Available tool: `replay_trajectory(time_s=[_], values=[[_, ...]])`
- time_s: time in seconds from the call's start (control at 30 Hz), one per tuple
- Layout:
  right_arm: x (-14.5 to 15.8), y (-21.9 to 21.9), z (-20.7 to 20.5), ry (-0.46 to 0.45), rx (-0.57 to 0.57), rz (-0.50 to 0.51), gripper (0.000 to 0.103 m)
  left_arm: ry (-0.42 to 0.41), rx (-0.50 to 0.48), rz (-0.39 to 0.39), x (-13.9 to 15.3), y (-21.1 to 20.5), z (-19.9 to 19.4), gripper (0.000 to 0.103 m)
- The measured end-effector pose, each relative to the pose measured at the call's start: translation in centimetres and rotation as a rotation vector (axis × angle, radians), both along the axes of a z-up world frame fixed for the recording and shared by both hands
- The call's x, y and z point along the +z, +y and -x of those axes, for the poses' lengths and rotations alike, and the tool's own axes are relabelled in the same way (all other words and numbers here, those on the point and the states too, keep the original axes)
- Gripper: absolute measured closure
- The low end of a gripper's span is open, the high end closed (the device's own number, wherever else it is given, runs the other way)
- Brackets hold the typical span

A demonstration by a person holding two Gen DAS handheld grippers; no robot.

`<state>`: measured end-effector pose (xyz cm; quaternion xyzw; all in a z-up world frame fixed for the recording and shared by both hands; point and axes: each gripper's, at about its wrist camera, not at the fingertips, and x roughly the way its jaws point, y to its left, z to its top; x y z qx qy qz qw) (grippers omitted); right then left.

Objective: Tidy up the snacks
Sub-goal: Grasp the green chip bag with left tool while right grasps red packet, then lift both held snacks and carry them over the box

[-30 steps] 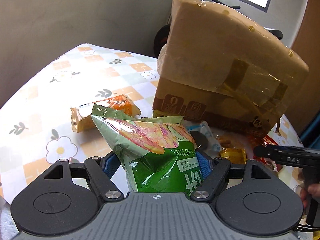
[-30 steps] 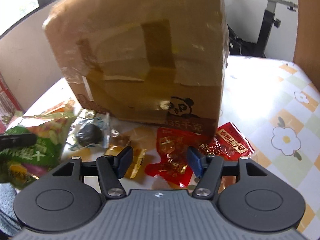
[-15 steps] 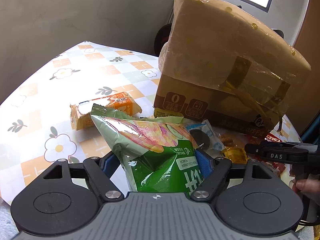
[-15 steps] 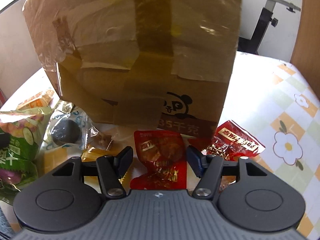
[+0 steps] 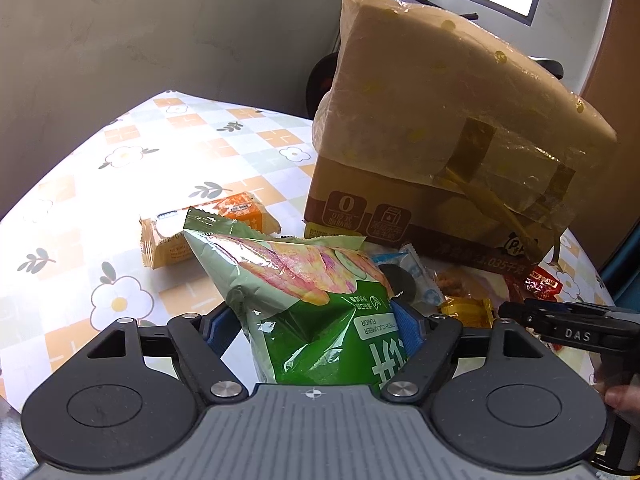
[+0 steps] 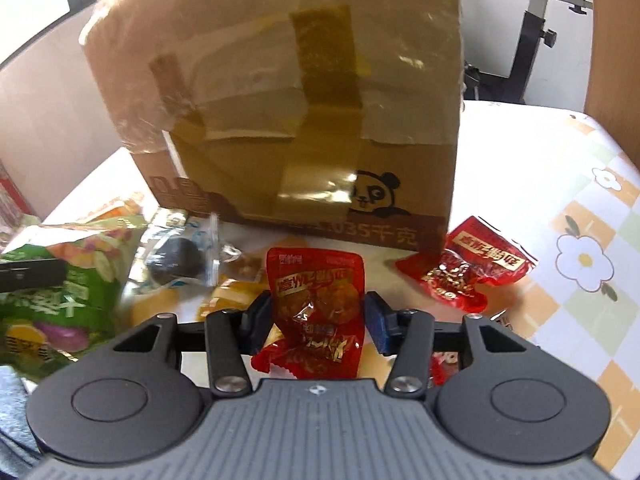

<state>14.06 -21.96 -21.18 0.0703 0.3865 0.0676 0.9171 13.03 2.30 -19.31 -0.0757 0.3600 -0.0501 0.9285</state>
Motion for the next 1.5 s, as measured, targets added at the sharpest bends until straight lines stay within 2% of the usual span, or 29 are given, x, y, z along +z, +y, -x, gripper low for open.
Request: replay_trajectory(time_s=[0.27, 0.43, 0.63, 0.8, 1.03, 1.17, 1.27, 1.4, 1.5], values=[[2.5, 2.5, 1.0, -0.081, 0.141, 0.033, 0.052, -0.066, 0.010, -0.016, 1.7, 0.1, 1.1, 0.024], [4.1, 4.0, 1.1, -0.133, 0.238, -0.011, 0.052, -0.094, 0.021, -0.018, 2.3, 0.2, 1.7, 0.024], [6.2, 5.8, 0.9, -0.193, 0.311, -0.018, 0.052, -0.127, 0.047, -0.019, 3.2, 0.8, 2.0, 0.024], [10.0, 6.2, 0.7, -0.317, 0.332, -0.056, 0.052, -0.249, 0.053, -0.057, 6.6, 1.5, 2.6, 0.024], [16.3, 5.1, -0.9, -0.506, 0.303, -0.109, 0.052, -0.479, 0.040, -0.060, 14.1, 2.3, 2.7, 0.024], [18.3, 4.2, -2.8, -0.560, 0.273, -0.070, 0.052, -0.574, 0.010, -0.066, 17.7, 1.0, 1.3, 0.023], [19.0, 3.3, -4.5, -0.564, 0.239, -0.036, 0.052, -0.612, -0.026, -0.069, 19.4, -0.9, -1.2, 0.023], [18.5, 1.7, -6.8, -0.535, 0.171, -0.007, 0.052, -0.602, -0.065, -0.103, 20.2, -4.4, -6.0, 0.023], [17.4, 0.2, -8.0, -0.504, 0.122, -0.019, 0.052, -0.580, -0.085, -0.172, 19.8, -7.2, -9.7, 0.023]])
